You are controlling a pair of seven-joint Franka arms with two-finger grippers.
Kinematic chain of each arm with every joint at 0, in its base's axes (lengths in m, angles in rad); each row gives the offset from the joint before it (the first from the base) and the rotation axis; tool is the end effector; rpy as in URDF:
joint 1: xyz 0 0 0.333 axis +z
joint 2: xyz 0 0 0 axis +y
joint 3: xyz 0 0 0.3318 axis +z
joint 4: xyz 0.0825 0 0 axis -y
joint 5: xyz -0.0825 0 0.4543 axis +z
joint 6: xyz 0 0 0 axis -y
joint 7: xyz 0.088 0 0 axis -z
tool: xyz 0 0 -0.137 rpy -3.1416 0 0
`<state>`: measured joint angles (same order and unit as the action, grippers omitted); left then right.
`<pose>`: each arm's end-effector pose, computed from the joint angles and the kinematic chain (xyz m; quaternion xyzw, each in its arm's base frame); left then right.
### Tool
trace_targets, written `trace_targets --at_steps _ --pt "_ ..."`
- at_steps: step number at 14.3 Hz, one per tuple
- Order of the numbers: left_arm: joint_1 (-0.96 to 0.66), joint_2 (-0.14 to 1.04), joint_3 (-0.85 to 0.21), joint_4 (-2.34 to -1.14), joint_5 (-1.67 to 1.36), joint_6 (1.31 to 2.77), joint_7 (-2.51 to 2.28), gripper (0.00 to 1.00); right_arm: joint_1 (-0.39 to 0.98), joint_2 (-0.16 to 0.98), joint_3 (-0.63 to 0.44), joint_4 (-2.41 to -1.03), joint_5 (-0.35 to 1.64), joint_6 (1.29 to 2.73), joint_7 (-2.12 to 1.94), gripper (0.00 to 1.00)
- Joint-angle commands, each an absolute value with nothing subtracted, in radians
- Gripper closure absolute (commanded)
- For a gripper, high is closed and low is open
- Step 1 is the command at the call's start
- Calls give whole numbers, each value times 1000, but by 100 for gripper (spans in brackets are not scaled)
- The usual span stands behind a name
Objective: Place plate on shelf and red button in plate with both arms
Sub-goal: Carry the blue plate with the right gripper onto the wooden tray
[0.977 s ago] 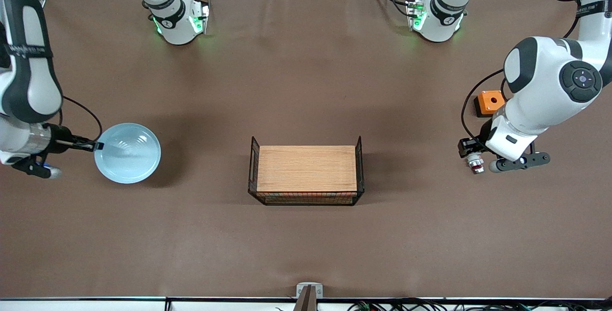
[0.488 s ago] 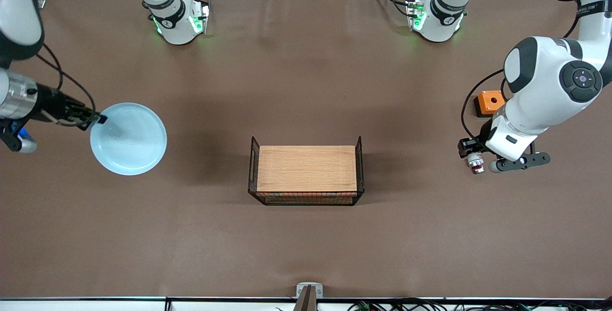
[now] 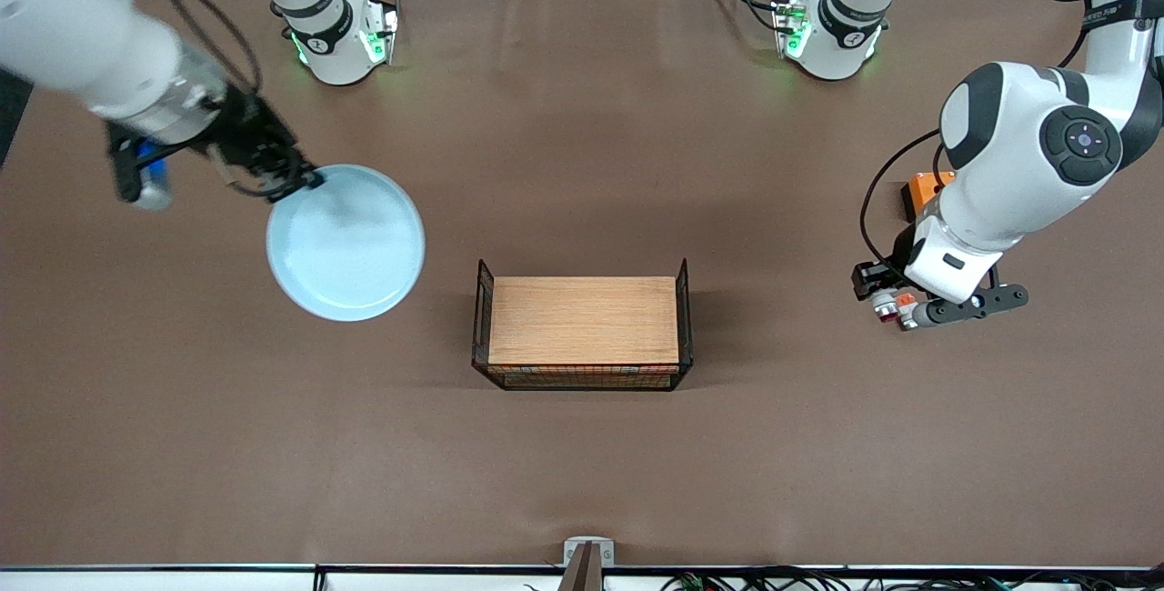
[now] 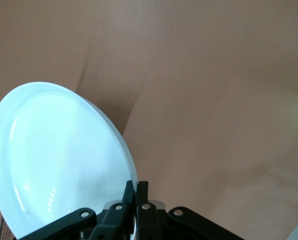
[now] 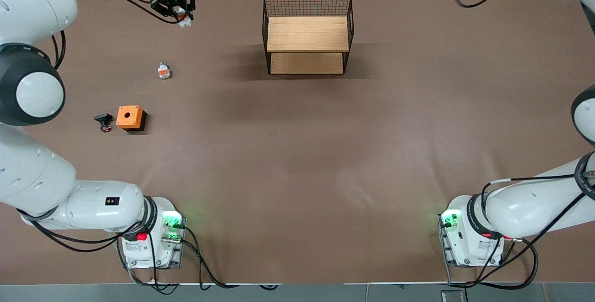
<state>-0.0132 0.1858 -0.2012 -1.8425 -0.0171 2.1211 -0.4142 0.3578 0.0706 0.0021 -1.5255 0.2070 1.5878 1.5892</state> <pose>0.6715 -0.1429 0.3915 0.9928 0.1062 0.0378 0.0395 0.5975 0.2545 0.5943 -0.8113 0.5754 0.0878 0.0546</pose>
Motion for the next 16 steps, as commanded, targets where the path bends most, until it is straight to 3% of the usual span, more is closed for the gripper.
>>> trace_targets --at_steps 1,11,16 --pt "-12 178 -235 -1792 -20 2063 -486 65 448 115 -15 -1488 193 1653 1763 100" --pt "-44 192 -396 -1706 -9 1974 -895 65 709 311 -17 -1381 55 1799 2326 100" --pt "-132 256 -397 -1626 0 1968 -1061 65 787 451 -17 -1290 -24 1812 2500 100"
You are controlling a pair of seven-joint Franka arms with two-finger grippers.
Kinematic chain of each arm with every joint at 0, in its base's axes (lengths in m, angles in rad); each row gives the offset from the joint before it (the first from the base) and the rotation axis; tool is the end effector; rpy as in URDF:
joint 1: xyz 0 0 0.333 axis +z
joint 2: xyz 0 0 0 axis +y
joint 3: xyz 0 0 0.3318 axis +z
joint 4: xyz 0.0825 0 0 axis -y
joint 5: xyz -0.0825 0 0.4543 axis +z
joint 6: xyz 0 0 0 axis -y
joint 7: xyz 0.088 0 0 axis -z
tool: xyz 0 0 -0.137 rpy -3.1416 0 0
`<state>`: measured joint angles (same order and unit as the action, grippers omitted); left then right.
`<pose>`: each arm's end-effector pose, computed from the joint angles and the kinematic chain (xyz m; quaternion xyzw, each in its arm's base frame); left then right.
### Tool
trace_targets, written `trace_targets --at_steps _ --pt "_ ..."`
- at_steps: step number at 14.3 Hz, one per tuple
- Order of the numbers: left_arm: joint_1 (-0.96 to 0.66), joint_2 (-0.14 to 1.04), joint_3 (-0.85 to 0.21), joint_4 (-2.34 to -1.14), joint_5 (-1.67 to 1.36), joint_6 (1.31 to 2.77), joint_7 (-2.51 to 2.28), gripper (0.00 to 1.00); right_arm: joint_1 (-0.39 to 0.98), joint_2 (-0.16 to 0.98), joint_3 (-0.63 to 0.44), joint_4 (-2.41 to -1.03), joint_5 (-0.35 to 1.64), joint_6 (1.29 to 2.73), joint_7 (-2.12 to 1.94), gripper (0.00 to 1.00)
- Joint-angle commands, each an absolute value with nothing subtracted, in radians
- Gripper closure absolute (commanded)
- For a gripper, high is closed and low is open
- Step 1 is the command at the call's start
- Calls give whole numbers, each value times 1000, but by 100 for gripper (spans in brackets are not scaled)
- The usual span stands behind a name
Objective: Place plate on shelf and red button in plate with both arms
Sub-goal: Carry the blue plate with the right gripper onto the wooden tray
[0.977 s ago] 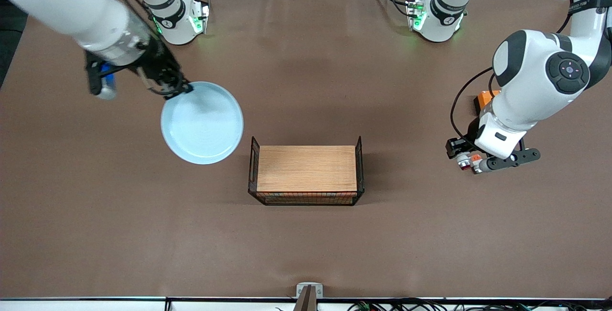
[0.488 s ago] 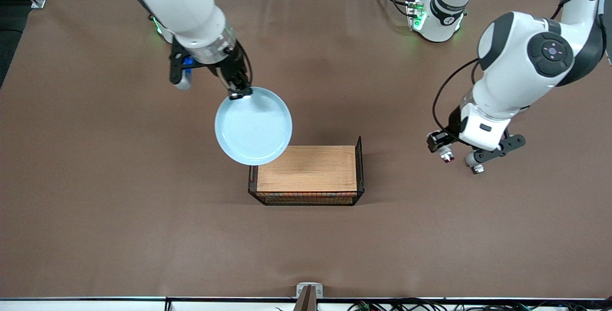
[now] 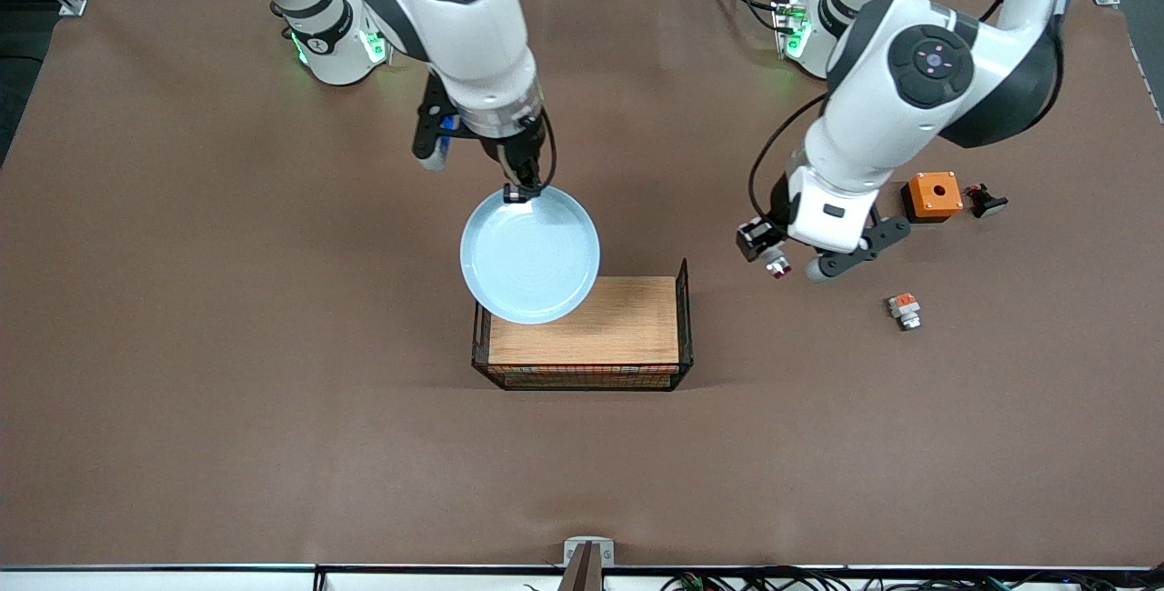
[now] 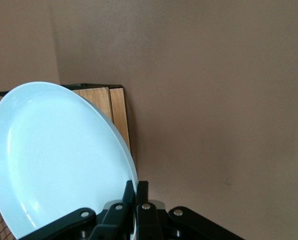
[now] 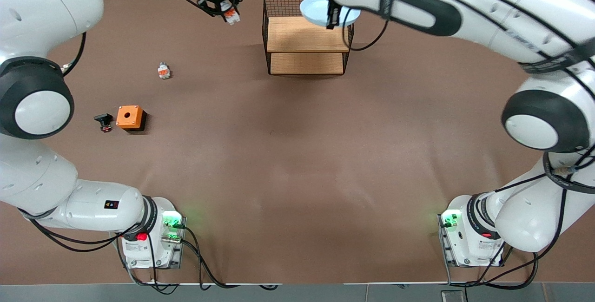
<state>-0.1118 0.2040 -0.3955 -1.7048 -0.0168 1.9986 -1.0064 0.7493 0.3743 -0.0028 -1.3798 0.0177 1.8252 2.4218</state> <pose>0.6199 -0.3298 0.4504 0.9644 0.2549 0.0062 0.0700 0.5544 0.5159 0.4796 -0.6674 0.7438 0.0086 0.0354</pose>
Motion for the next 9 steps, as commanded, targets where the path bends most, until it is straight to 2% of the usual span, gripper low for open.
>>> trace_targets --at_steps 1,3,9 --pt "-133 273 -396 -1593 0 1948 -1074 65 795 477 -17 -1270 -35 1822 2523 100" --pt "-133 308 -396 -1519 0 1879 -1077 64 805 511 -20 -1261 -44 1870 2574 100" --pt "-133 327 -396 -1509 -2 1868 -1157 62 830 587 -21 -1243 -103 1919 2641 100"
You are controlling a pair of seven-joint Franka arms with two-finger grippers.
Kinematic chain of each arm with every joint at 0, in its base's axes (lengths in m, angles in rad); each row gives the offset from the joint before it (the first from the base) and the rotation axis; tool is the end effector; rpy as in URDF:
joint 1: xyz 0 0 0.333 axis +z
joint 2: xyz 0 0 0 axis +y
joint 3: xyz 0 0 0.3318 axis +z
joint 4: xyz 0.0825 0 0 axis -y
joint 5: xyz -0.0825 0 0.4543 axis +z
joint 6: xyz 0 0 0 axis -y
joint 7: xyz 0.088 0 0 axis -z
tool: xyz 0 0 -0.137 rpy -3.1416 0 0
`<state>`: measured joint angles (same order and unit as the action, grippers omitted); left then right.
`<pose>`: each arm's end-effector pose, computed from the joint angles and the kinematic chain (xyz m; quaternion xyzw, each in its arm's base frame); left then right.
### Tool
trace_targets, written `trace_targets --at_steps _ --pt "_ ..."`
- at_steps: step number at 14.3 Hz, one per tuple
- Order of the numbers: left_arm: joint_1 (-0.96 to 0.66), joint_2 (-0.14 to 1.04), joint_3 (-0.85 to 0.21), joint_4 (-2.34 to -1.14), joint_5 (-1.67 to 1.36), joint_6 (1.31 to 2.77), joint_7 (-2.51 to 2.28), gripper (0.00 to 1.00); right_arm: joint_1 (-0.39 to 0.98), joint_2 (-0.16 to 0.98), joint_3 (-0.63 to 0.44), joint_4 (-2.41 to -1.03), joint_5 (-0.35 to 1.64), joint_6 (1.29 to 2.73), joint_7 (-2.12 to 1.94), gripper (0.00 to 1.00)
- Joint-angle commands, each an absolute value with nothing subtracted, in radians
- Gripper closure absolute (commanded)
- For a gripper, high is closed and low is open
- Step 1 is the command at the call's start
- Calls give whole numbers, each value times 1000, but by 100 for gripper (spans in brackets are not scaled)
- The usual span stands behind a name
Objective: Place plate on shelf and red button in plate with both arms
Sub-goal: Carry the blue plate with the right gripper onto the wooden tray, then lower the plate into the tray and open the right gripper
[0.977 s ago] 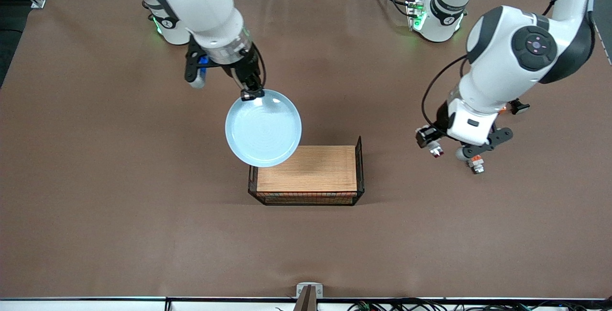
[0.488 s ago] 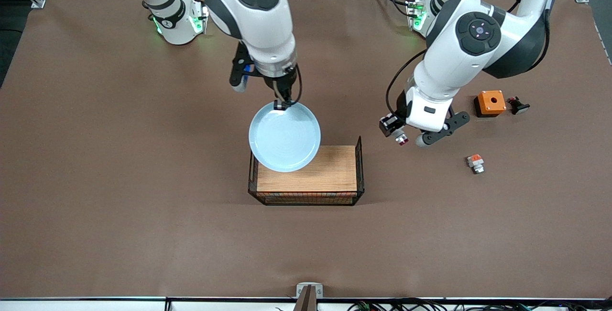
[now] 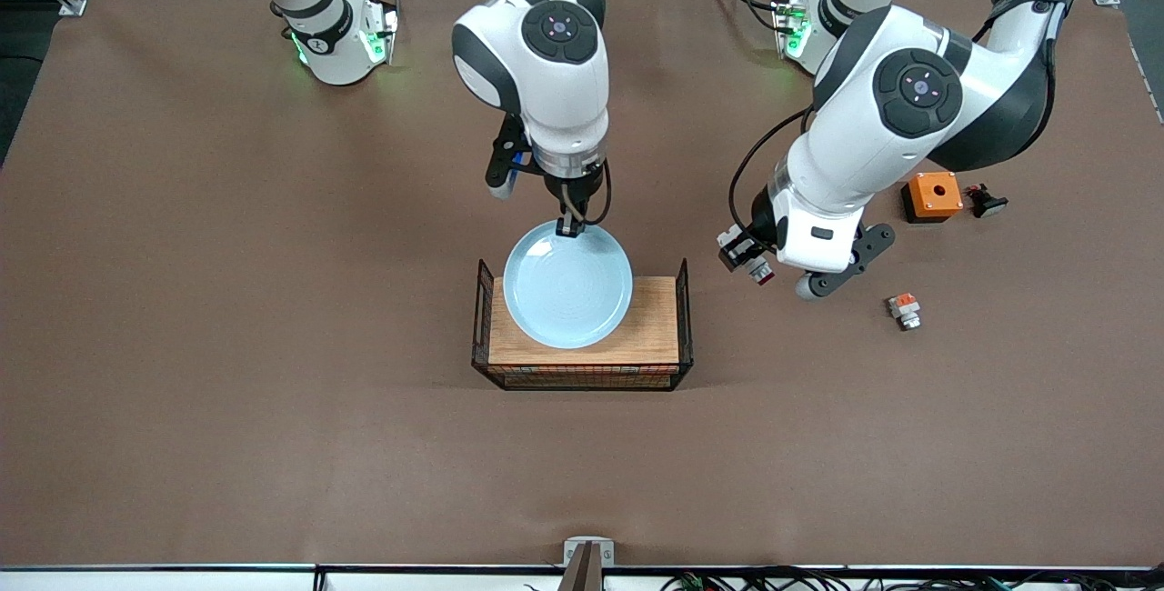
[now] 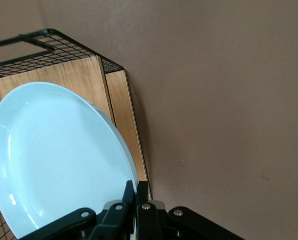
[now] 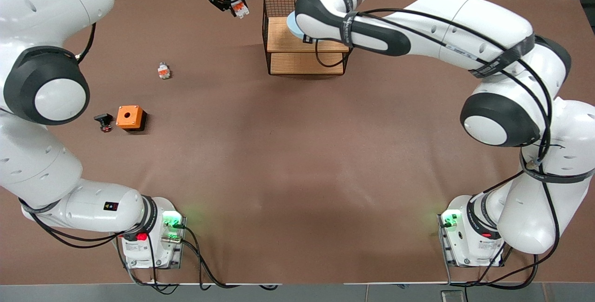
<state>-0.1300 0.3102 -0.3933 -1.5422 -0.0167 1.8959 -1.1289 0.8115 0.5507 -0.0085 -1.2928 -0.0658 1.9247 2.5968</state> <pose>0.6452 -0.3427 0.4594 0.9480 0.3096 -0.0262 0.0694 0.5611 0.5738 0.4005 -0.6316 0.7735 -0.0280 0.0445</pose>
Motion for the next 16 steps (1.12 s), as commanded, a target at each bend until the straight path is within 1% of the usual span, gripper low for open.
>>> trace_targets --at_steps 1,3,6,8,16 --pt "-133 328 -394 -1509 -2 1871 -1158 62 831 601 -21 -1233 -107 1919 2649 100" --pt "-133 328 -391 -1509 0 1873 -1175 62 839 633 -23 -1212 -126 1921 2667 100" --pt "-132 337 -385 -1509 3 1891 -1339 62 845 656 -23 -1206 -143 1959 2695 100" --pt "-133 347 -387 -1509 46 1930 -1411 62 850 667 -23 -1204 -156 1962 2698 100" --pt "-132 383 -385 -1476 52 1933 -1606 62 851 687 -23 -1204 -160 1983 2700 96"
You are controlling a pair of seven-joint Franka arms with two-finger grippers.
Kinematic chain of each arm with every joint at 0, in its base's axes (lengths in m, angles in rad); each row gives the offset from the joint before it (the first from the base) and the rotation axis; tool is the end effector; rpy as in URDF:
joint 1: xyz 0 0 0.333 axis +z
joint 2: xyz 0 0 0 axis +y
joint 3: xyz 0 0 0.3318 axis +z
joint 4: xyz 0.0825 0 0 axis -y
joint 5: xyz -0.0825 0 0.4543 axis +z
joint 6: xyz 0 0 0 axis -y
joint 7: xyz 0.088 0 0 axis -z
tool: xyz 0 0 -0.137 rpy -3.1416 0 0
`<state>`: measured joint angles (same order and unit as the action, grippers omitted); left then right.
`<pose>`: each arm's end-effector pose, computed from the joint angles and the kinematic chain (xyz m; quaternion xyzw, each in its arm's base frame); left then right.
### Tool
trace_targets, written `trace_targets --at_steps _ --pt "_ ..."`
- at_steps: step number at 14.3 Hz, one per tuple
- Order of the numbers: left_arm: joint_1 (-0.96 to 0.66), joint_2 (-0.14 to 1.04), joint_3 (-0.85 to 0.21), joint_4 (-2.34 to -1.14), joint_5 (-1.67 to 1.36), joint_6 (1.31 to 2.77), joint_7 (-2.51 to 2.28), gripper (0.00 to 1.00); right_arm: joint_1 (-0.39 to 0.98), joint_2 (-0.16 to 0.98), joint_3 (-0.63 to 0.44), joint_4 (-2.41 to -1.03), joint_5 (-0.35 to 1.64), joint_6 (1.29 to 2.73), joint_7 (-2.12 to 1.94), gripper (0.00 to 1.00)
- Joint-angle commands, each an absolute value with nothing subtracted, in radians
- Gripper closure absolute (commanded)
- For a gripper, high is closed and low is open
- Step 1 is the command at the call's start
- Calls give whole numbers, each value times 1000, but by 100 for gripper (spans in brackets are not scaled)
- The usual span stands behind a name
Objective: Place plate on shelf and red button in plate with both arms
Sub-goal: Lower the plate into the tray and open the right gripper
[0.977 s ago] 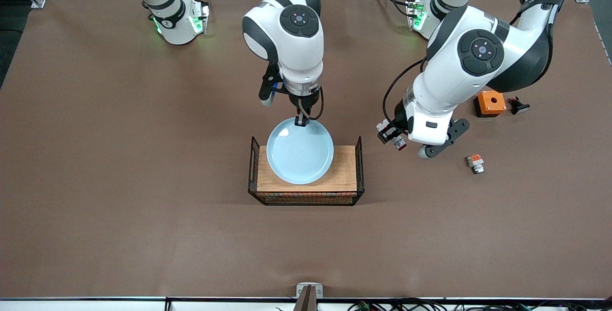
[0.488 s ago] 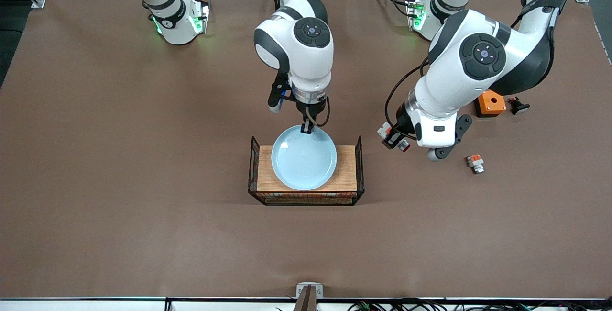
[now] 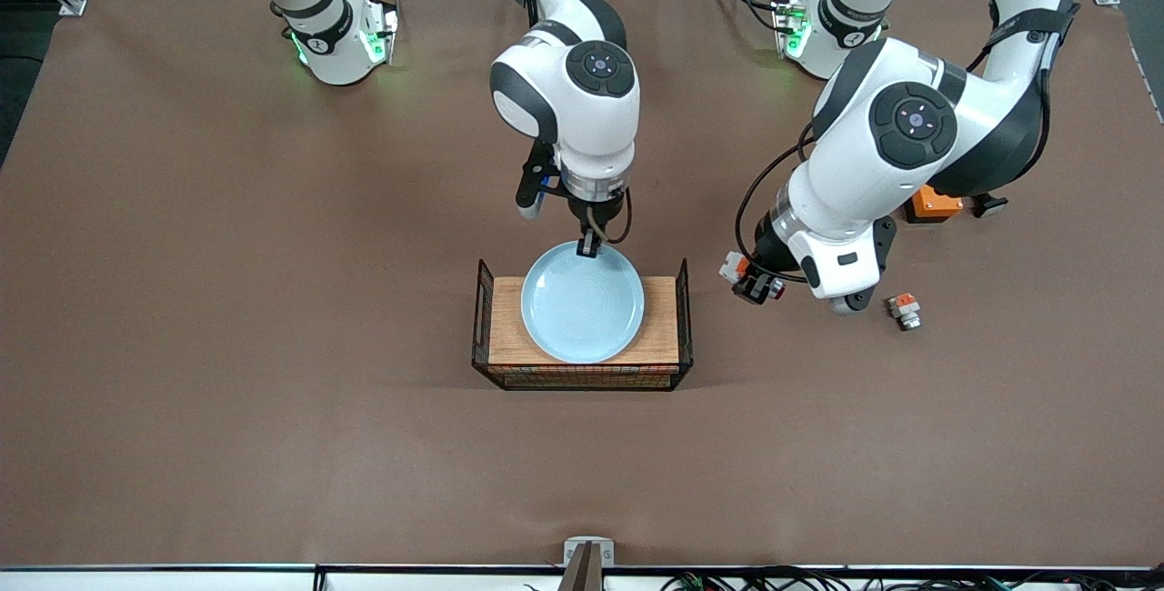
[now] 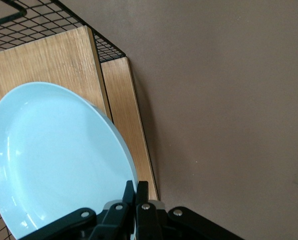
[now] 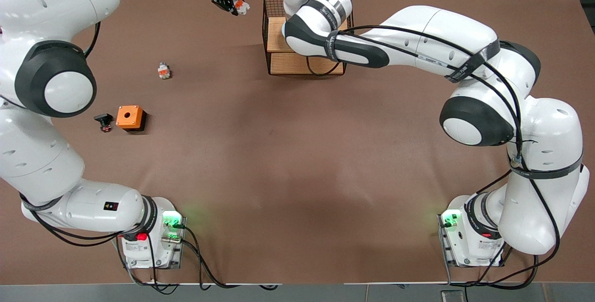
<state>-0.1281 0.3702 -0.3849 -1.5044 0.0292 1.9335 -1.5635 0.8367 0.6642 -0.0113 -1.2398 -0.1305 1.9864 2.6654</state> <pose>0.6691 -0.3362 0.4410 0.8580 0.5090 -0.0245 0.0641 0.5667 0.5997 0.3443 -0.6239 0.7778 -0.0560 0.0516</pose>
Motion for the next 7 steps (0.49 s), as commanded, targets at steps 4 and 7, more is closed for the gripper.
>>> trace_targets --at_steps 4,7 --pt "-133 397 -385 -1468 52 1939 -1626 62 850 695 -21 -1203 -198 2008 2692 23" --pt "-135 405 -385 -1468 55 1940 -1631 62 848 693 -21 -1201 -198 2006 2694 0"
